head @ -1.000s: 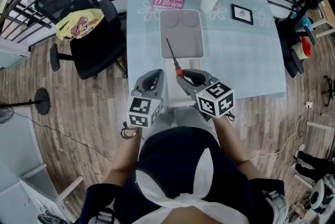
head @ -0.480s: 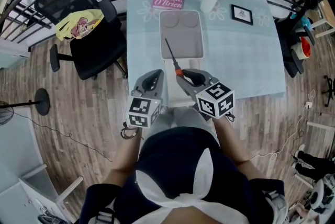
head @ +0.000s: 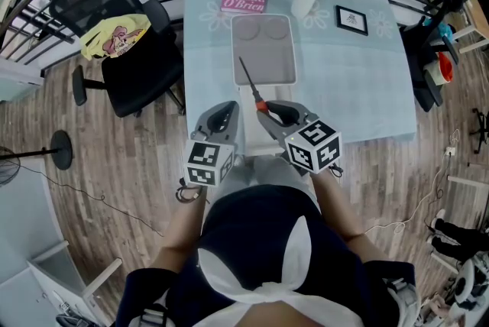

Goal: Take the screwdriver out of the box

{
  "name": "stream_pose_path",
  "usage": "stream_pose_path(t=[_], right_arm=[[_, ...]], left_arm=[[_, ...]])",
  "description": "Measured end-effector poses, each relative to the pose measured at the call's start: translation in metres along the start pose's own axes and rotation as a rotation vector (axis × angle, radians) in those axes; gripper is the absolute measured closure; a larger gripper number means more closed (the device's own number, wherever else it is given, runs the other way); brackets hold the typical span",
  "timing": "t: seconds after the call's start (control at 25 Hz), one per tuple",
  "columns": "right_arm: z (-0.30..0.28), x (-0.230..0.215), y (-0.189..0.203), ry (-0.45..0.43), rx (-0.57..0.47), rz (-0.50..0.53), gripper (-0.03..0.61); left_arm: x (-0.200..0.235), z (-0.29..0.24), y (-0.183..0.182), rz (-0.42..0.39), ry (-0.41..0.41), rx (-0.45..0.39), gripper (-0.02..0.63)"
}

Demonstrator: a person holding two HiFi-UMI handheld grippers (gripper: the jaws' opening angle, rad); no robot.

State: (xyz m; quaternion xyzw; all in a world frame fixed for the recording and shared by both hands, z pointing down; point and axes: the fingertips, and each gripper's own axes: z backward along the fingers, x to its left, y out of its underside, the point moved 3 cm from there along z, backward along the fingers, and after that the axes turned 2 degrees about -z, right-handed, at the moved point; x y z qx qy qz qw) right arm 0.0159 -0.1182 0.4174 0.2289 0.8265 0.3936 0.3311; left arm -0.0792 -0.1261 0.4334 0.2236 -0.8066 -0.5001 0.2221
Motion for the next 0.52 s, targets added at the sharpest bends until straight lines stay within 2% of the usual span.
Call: stream_pose_path(t=[0.52], right_arm=[[-0.0009,-0.0001,-0.0005,0.003,0.006,-0.004,0.479]], left_arm=[[0.0034,0.0016,-0.0018,0.003,0.0,0.001,0.597]])
